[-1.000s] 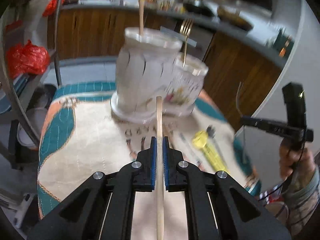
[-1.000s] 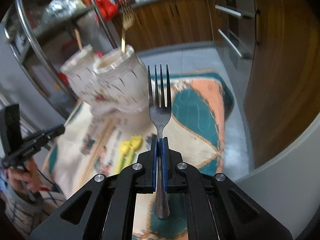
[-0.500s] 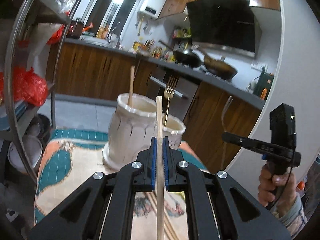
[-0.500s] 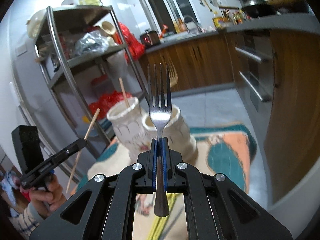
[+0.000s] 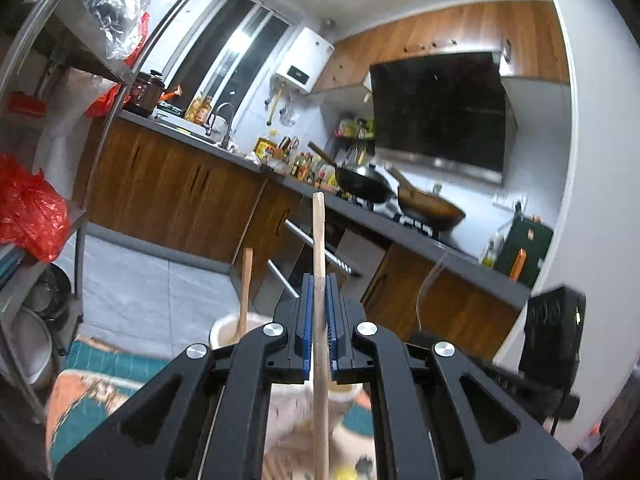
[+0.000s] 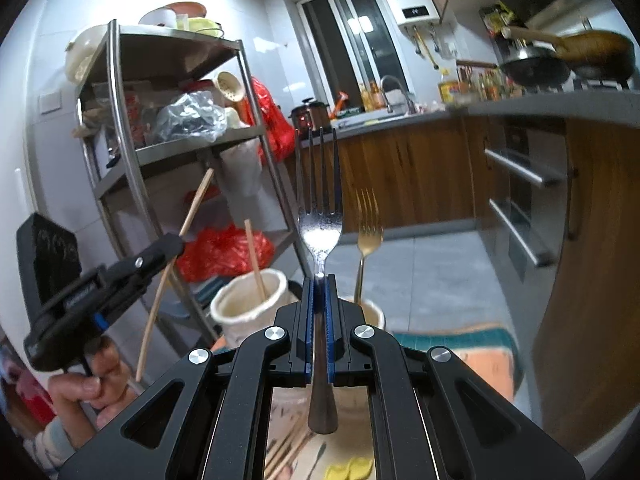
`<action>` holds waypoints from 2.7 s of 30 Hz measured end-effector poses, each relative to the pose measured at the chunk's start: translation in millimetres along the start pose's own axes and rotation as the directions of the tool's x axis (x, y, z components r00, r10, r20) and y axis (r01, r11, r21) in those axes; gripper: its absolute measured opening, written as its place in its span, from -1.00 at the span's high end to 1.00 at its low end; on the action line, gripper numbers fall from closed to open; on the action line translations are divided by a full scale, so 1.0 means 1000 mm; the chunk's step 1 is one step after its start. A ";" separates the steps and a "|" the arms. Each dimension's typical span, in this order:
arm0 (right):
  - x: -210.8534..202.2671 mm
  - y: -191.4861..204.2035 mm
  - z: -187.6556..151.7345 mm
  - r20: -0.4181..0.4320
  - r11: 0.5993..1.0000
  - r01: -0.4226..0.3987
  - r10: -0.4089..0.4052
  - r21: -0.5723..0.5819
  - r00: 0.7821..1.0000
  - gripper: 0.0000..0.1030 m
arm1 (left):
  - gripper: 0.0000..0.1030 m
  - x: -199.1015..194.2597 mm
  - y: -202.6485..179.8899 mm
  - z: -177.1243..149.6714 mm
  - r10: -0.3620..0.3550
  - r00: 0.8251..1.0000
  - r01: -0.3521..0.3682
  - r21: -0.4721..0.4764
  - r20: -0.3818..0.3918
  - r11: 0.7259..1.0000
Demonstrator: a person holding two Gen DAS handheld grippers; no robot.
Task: Organize utensils
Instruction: 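Lift the chopstick with the left tool while the right tool lifts the silver fork over the holder, then release the chopstick into the holder with the left tool while the right tool releases the silver fork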
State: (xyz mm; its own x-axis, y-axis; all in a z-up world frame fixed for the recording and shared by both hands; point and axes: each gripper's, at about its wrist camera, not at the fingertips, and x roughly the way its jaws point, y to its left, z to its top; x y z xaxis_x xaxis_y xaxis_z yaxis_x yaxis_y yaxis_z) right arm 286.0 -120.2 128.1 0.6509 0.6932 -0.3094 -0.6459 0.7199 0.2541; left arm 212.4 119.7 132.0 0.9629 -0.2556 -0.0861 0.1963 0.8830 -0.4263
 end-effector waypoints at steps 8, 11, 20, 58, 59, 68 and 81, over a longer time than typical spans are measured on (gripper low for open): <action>0.020 -0.006 0.014 0.040 1.000 -0.005 0.005 0.010 0.999 0.89 | 0.89 0.034 0.004 0.017 0.027 0.996 -0.030 0.035 0.084 0.999; 0.026 -0.005 0.017 0.059 1.000 -0.002 0.001 0.007 0.998 0.89 | 0.89 0.042 0.005 0.020 0.044 0.991 -0.053 0.066 0.129 0.996; 0.036 0.007 0.018 0.056 1.000 -0.008 0.009 -0.017 0.998 0.89 | 0.89 0.053 0.003 0.014 0.112 0.970 -0.137 0.105 0.216 0.985; 0.087 0.014 -0.034 -0.145 0.976 0.152 -0.175 -0.159 0.974 0.88 | 0.89 0.039 0.005 -0.049 0.279 0.958 -0.287 0.245 0.068 0.926; 0.088 0.013 -0.035 -0.151 0.977 0.148 -0.172 -0.155 0.973 0.88 | 0.89 0.039 0.005 -0.050 0.288 0.956 -0.293 0.248 0.058 0.923; 0.091 0.013 -0.033 -0.167 0.982 0.131 -0.153 -0.136 0.974 0.84 | 0.68 0.040 0.003 -0.049 0.310 0.951 -0.303 0.267 0.017 0.915; 0.062 0.025 -0.030 -0.145 0.981 0.108 -0.133 -0.163 0.980 0.43 | -0.53 -0.007 -0.005 -0.042 0.314 0.949 -0.314 0.228 0.036 0.922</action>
State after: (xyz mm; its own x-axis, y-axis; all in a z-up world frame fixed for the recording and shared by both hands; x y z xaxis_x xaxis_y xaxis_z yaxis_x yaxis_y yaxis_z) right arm 298.4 -60.7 87.6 0.6658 0.5792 -0.4703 -0.6278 0.7756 0.0664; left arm 196.8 101.1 96.9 0.9819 0.0491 -0.1829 -0.0792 0.9838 -0.1609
